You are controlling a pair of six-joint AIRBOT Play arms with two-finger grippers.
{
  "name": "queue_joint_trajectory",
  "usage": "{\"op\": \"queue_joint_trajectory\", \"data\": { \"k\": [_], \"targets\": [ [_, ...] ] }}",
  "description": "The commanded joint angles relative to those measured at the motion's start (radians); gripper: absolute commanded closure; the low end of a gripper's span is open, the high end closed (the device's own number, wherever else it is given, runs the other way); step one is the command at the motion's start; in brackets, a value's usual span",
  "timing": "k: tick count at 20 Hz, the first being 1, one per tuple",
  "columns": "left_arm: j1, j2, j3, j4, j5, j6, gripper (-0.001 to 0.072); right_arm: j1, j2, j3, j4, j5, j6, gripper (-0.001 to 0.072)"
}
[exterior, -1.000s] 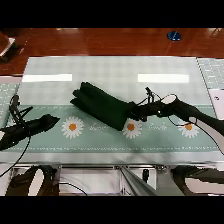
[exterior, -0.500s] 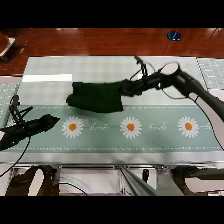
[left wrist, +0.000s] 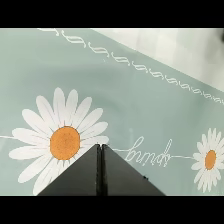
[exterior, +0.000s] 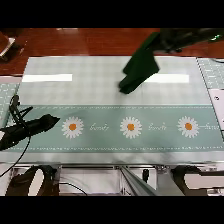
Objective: Fold the shirts.
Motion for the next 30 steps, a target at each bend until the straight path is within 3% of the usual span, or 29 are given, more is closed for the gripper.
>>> {"op": "queue_joint_trajectory", "data": {
  "k": [1, 7, 10, 14, 19, 26, 27, 28, 29, 30],
  "targets": [
    [-0.001, -0.001, 0.0, 0.0, 0.001, 0.0, 0.0688, -0.197, 0.045, 0.071, -0.005, 0.074, 0.08, 0.0692],
    [0.0, -0.001, 0.0, 0.0, 0.002, 0.0, 0.0688, -0.55, 0.108, 0.071, -0.01, 0.24, 0.166, 0.0692],
    [0.0, -0.001, 0.0, 0.0, 0.014, 0.0, 0.0688, -0.658, 0.134, 0.071, -0.124, 0.384, 0.198, 0.0692],
    [0.0, 0.0, 0.0, 0.0, 0.04, 0.0, 0.0688, -0.758, 0.261, -0.063, -0.267, 0.392, 0.228, 0.0692],
    [-0.001, -0.001, 0.0, 0.0, 0.064, 0.001, 0.0688, -0.889, 0.457, -0.402, -0.541, 0.391, 0.209, 0.0692],
    [-0.001, -0.001, 0.0, 0.0, 0.066, 0.001, 0.0688, -1.214, 0.602, -0.631, -0.622, 0.392, 0.173, 0.0692],
    [-0.001, 0.0, 0.0, 0.0, 0.066, 0.001, 0.0688, -1.221, 0.61, -0.644, -0.678, 0.392, 0.172, 0.0639],
    [-0.001, -0.001, 0.0, 0.0, 0.066, 0.001, 0.0688, -1.213, 0.612, -0.655, -0.735, 0.392, 0.172, 0.0397],
    [-0.001, -0.001, 0.0, 0.0, 0.07, 0.0, 0.0688, -1.205, 0.612, -0.658, -0.757, 0.391, 0.172, 0.0302],
    [-0.001, -0.001, 0.0, 0.0, 0.076, 0.0, 0.0688, -1.199, 0.612, -0.658, -0.76, 0.38, 0.175, 0.0301]
  ]
}}
